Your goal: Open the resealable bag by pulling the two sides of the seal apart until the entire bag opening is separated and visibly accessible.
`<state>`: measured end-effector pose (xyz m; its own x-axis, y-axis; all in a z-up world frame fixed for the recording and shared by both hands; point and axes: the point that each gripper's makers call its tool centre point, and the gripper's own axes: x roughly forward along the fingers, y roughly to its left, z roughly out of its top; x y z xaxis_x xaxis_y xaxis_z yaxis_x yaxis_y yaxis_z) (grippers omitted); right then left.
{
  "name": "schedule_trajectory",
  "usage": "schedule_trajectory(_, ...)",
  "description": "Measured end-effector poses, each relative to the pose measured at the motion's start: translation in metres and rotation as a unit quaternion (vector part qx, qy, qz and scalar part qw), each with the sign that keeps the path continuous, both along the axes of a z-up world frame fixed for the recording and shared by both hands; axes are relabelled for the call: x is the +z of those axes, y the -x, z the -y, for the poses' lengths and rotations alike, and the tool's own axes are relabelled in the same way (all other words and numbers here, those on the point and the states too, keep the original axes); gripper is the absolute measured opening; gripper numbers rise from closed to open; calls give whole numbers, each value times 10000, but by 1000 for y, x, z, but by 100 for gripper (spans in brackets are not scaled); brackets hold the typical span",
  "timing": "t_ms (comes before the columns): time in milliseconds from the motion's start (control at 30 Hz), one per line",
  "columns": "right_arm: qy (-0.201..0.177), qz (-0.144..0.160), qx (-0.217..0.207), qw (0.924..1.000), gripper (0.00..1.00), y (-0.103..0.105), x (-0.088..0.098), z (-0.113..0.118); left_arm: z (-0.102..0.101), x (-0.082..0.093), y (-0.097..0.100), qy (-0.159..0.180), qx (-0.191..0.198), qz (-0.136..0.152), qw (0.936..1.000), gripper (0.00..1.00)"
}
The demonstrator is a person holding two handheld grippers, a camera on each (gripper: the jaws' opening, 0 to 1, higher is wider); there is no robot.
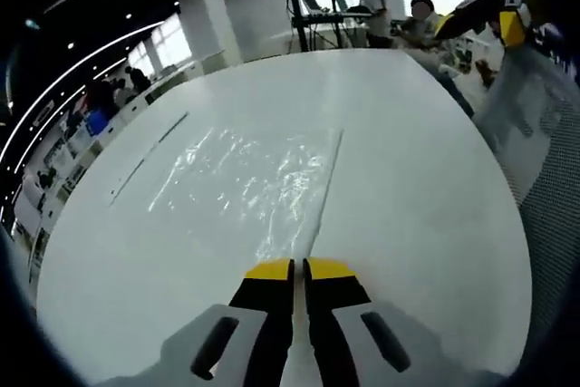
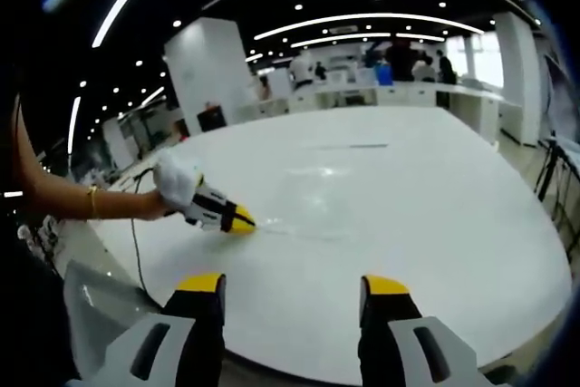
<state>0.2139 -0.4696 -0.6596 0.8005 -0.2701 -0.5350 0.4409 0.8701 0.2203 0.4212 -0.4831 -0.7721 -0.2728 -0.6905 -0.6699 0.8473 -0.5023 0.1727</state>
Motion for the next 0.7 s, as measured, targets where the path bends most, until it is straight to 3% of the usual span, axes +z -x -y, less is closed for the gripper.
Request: schedule_trajectory(700,18,58,10,10000,58,-4,3,0,-6,0,3,-178,-170,81,9997,0)
